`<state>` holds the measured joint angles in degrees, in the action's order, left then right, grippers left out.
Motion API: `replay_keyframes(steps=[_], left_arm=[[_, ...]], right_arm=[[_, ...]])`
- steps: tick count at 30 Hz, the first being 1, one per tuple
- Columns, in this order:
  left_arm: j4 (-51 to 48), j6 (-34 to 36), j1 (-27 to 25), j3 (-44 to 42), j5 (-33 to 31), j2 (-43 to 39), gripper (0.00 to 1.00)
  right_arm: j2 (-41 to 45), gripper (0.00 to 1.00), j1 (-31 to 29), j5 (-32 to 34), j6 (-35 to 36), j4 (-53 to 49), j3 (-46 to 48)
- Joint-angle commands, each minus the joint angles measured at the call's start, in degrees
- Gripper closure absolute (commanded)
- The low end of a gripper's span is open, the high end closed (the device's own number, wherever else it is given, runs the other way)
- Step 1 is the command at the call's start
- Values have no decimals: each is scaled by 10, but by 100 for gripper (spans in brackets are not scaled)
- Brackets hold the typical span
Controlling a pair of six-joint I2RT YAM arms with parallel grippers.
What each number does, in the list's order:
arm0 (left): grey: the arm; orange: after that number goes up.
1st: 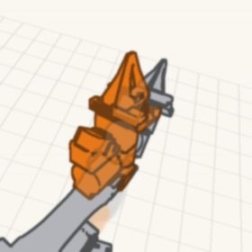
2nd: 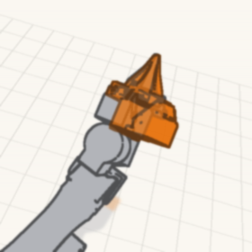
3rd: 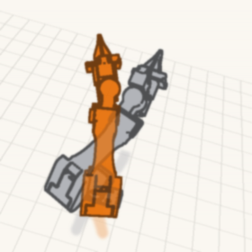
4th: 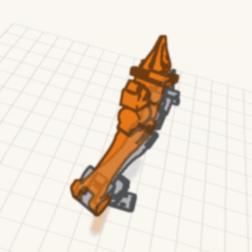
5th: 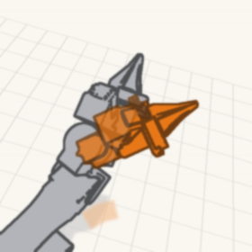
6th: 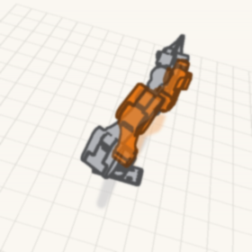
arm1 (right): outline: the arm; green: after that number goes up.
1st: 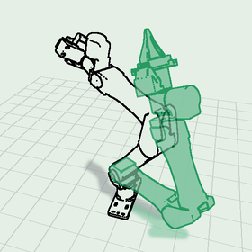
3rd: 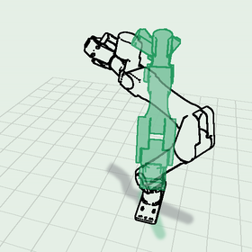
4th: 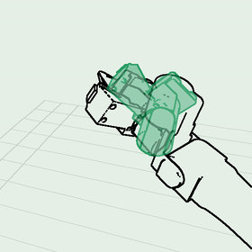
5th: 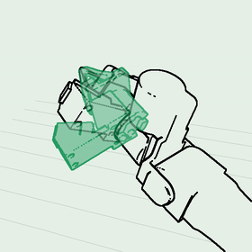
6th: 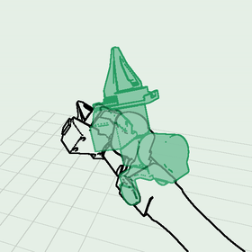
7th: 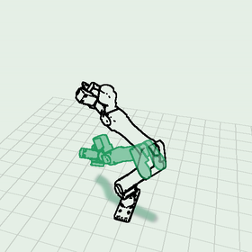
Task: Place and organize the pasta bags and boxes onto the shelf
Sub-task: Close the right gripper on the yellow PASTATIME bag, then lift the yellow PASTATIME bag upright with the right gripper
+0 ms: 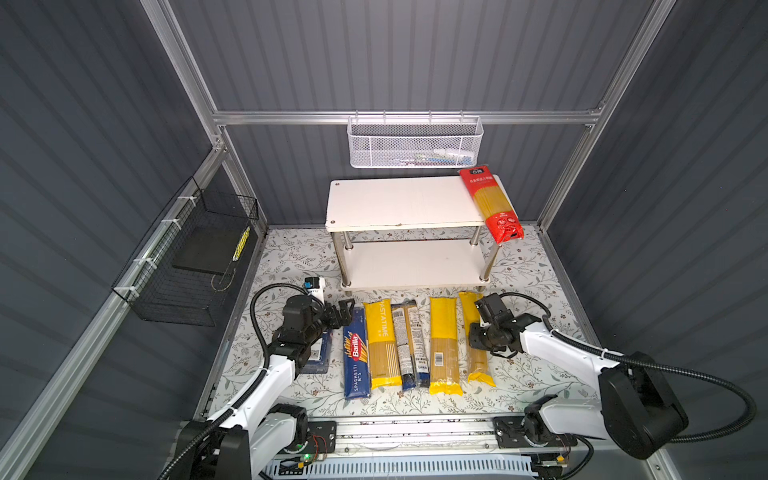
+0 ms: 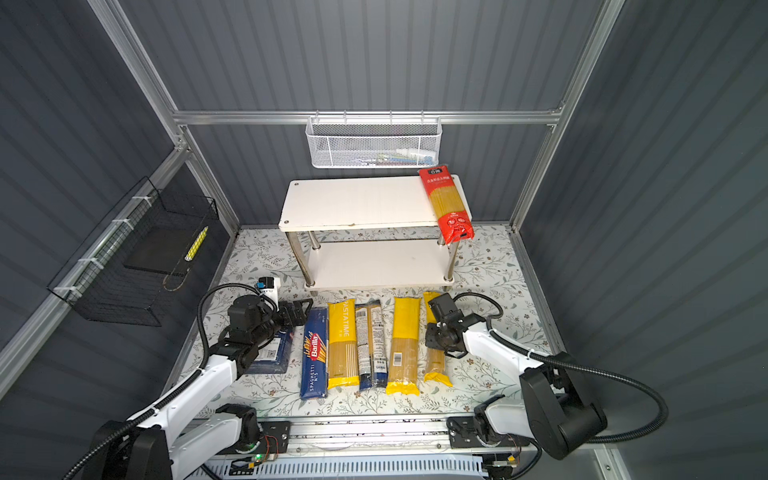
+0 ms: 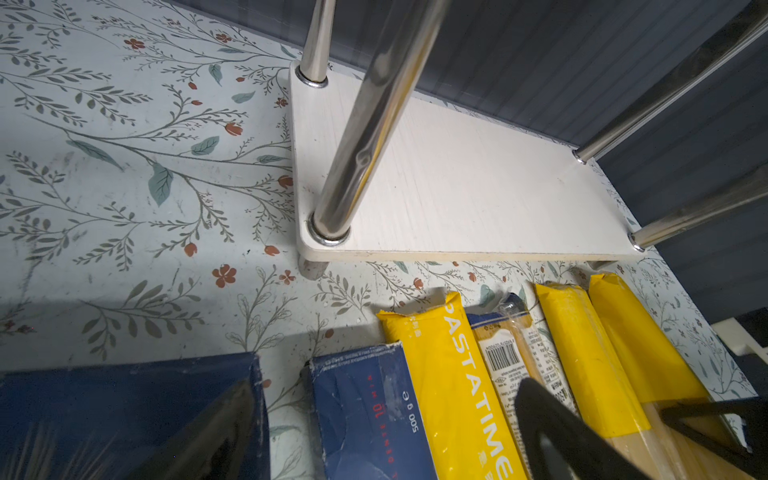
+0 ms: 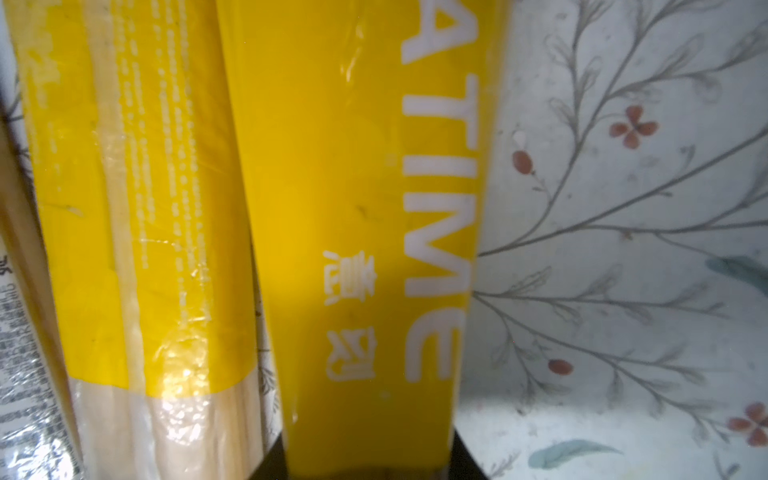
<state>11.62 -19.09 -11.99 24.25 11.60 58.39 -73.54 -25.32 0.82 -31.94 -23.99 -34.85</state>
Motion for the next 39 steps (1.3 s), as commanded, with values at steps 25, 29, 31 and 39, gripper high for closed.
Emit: replay_keyframes(steps=[25,29,31,39], left_arm=[[-18,9,-4,-4,0,-19,1],[-18,7,-4,-3,3,-15,1],[-18,8,-3,-3,3,-15,1],[-13,8,-3,-2,5,-8,1]], right_arm=[[158,74,-4,-72,5,14,25],[175,74,-5,-93,14,2,20],[185,74,-6,-94,14,-5,17],[204,75,-24,-107,8,-19,-1]])
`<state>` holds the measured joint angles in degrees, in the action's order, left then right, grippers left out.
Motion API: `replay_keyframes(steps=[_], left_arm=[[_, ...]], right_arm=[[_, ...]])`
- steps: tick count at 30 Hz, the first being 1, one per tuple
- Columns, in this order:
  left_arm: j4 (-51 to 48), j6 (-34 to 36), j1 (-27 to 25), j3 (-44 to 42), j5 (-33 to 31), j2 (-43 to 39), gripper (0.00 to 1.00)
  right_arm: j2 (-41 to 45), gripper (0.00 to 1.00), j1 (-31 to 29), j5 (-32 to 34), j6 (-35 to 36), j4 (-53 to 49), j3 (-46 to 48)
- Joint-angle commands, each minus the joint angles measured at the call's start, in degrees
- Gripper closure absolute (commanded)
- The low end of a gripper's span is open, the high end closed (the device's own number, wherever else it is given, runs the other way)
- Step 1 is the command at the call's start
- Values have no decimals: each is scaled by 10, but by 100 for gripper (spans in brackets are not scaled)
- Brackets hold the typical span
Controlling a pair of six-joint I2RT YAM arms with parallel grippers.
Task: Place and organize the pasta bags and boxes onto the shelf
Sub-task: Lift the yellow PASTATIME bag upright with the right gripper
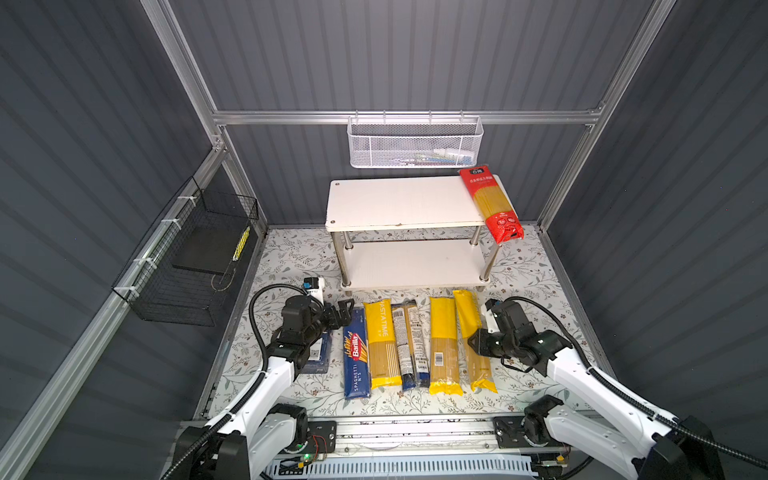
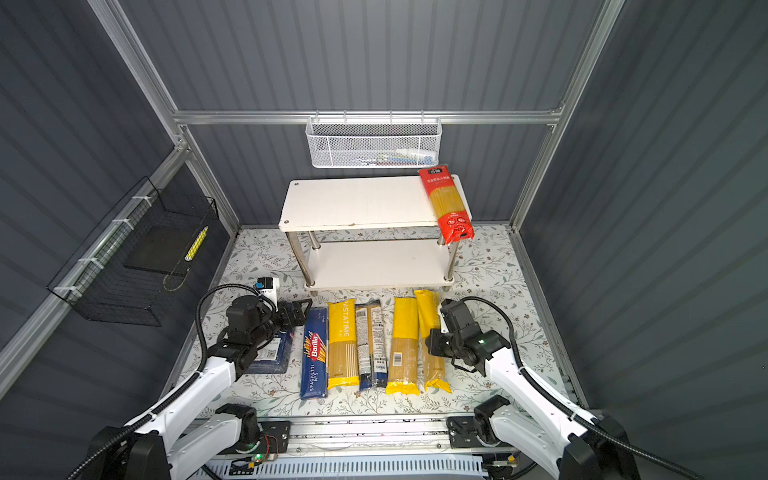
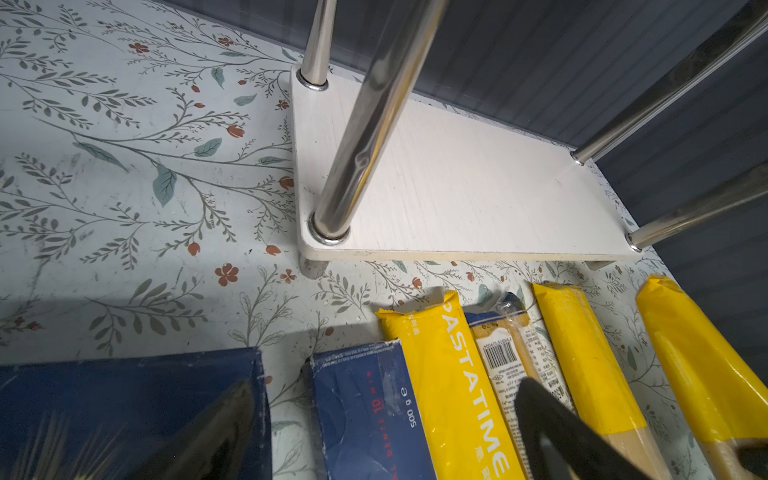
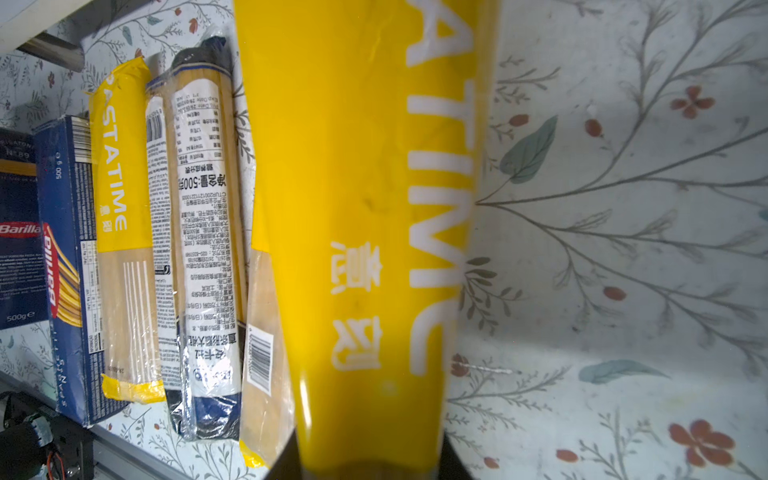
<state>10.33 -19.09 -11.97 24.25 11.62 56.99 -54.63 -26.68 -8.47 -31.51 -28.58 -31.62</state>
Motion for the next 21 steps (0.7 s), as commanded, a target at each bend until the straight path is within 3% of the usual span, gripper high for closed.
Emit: replay_keyframes(steps=[1,11,21], left_arm=[[0,7,-3,-2,4,7,1],[5,7,-3,-3,5,15,1],[3,7,-4,-4,6,6,1]], right_arm=[[15,75,-14,-11,3,24,-38],[26,75,-64,-13,-17,26,-89],[-35,75,-141,21,-21,17,-162]])
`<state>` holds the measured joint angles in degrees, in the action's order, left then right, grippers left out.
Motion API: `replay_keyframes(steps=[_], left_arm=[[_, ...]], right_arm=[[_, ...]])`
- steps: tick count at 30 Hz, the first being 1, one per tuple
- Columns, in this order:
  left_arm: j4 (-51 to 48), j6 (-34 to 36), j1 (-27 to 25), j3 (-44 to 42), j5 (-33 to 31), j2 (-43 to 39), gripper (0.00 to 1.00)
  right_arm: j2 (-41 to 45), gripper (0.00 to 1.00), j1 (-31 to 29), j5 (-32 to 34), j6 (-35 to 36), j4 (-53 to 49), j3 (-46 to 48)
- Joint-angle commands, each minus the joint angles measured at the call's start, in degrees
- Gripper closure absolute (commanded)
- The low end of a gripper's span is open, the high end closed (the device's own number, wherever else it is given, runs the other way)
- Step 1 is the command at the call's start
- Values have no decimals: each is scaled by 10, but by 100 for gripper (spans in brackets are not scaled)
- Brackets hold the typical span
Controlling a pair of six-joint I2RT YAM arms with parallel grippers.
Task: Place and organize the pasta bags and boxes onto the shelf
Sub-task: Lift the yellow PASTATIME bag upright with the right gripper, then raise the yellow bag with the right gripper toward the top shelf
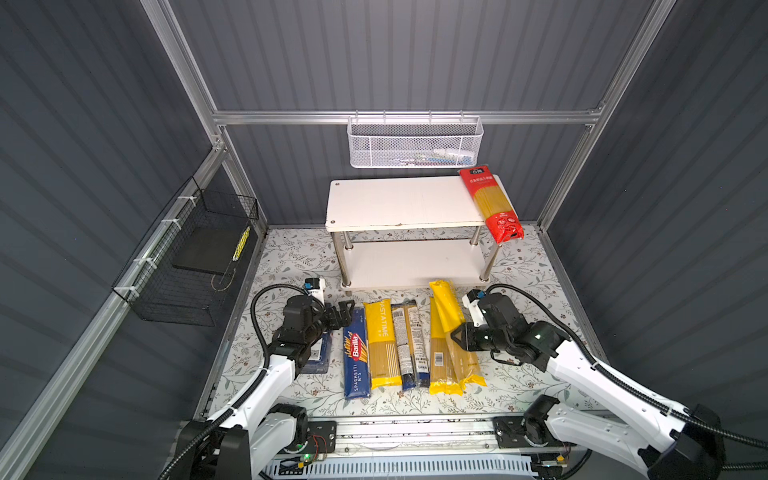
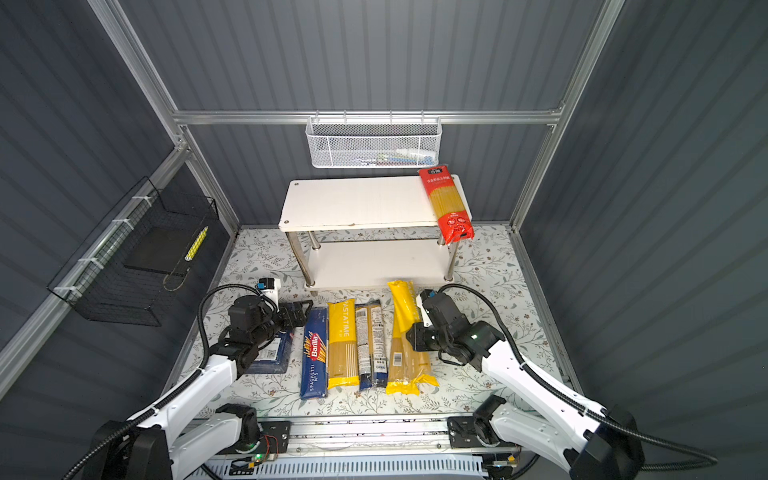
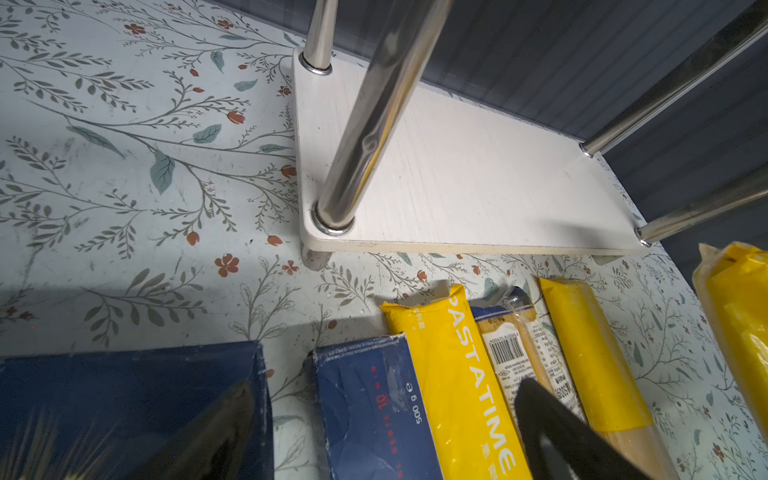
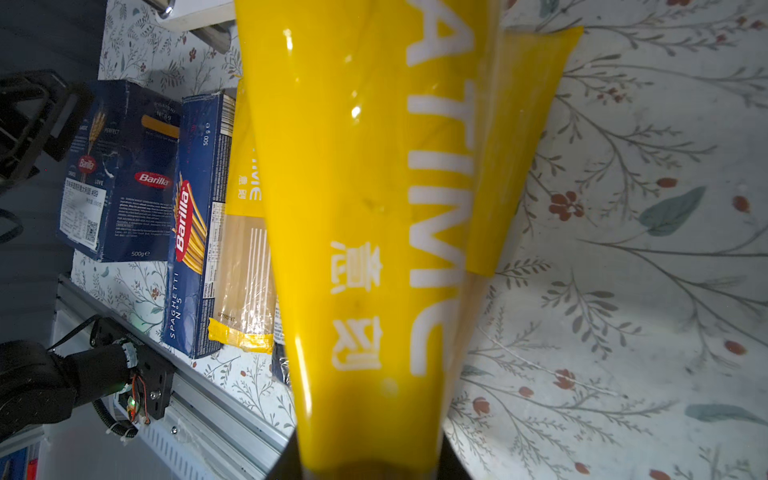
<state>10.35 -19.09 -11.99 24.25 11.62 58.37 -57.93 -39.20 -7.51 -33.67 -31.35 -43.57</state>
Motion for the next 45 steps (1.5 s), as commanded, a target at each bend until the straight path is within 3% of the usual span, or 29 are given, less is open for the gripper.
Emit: replay_keyframes(steps=[1,8,20,45], left_arm=[[4,7,-3,-4,5,-6,1],[0,8,-4,-2,11,-8,1],[0,7,-4,-3,11,-12,1],[2,8,-3,-3,9,-8,1]], right_arm=[[-6,75,-21,9,-2,52,-46],[-53,75,-72,56,15,11,-127],[-89,75,-105,53,24,-30,-210],[-100,75,-118,61,54,-106,-355]])
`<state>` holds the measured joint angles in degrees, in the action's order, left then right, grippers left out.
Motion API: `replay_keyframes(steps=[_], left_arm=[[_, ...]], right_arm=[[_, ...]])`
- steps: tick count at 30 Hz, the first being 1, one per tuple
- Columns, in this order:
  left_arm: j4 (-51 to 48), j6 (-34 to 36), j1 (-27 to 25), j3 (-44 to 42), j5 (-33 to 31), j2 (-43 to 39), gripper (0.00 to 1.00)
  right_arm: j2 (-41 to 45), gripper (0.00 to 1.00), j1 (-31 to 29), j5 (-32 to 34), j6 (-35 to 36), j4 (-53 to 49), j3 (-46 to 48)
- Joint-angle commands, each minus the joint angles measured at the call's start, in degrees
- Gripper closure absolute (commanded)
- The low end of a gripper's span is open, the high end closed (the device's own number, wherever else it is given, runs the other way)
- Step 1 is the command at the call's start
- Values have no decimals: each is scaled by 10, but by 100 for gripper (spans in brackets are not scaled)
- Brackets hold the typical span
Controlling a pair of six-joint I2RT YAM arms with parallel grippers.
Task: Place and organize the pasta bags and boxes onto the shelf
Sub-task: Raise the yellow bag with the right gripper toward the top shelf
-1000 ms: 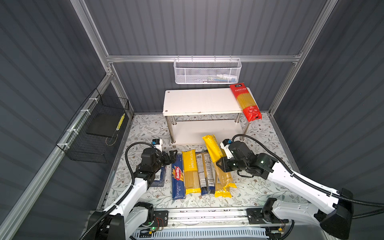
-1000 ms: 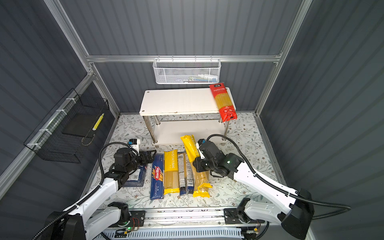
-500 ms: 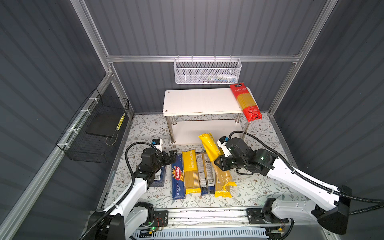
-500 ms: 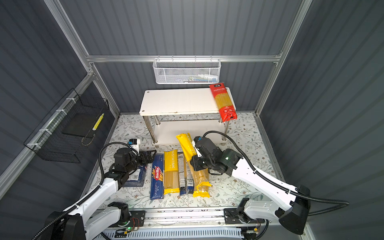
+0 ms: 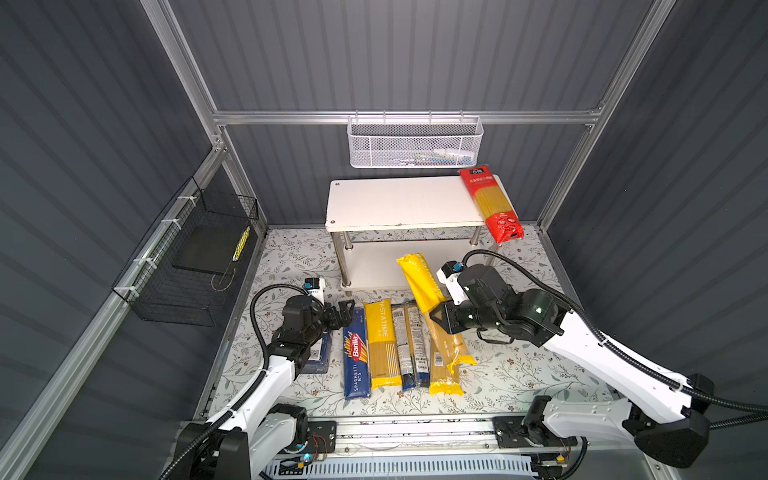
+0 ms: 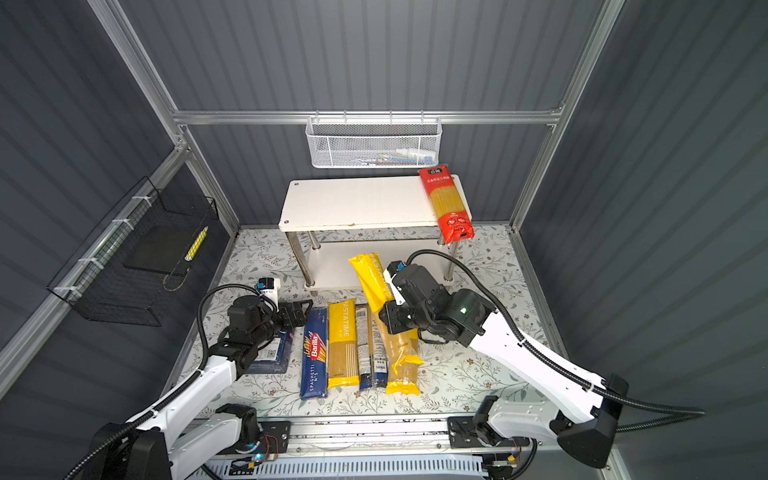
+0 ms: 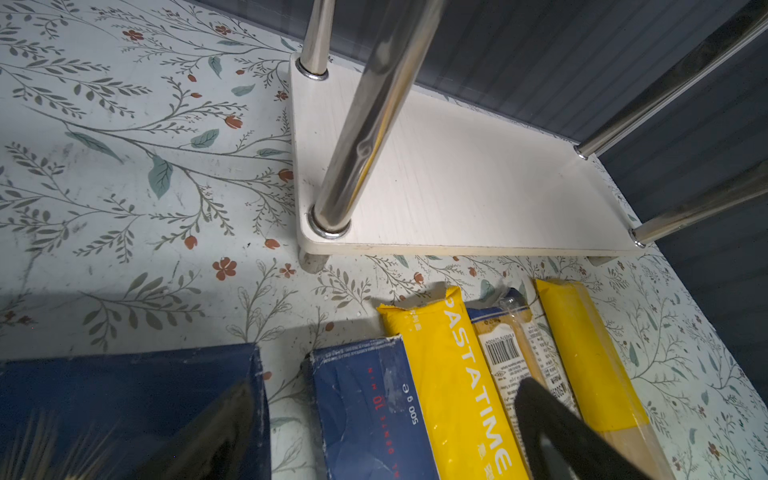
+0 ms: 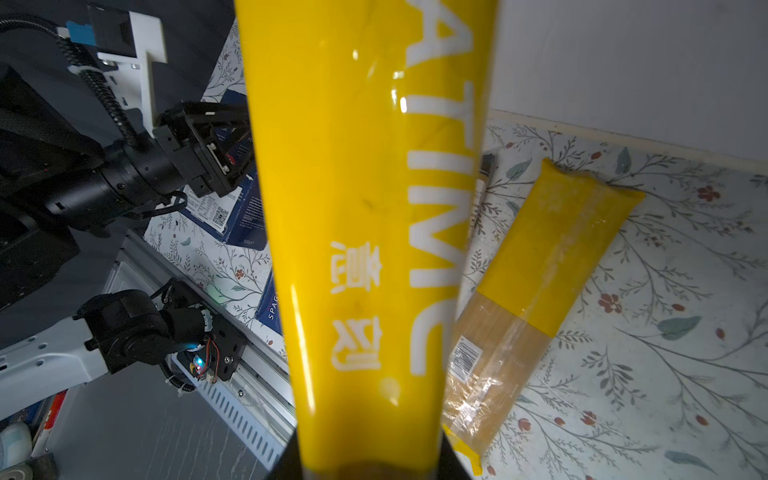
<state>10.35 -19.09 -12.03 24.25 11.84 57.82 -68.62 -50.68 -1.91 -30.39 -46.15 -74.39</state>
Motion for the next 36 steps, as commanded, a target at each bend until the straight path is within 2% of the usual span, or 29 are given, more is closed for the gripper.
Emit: replay_keyframes(steps=[1,11,19,36], left_arm=[[1,8,-3,-4,6,-2,1],[0,8,-3,-3,5,-4,1],[0,9,-3,-4,6,-3,1],[1,9,-3,-3,5,-2,1]], right_arm=[[7,76,-3,2,24,40,-54],[8,76,-4,0,46,18,-106],[-16,76,3,54,54,-25,-181],[-104,78,108,31,92,-85,-367]])
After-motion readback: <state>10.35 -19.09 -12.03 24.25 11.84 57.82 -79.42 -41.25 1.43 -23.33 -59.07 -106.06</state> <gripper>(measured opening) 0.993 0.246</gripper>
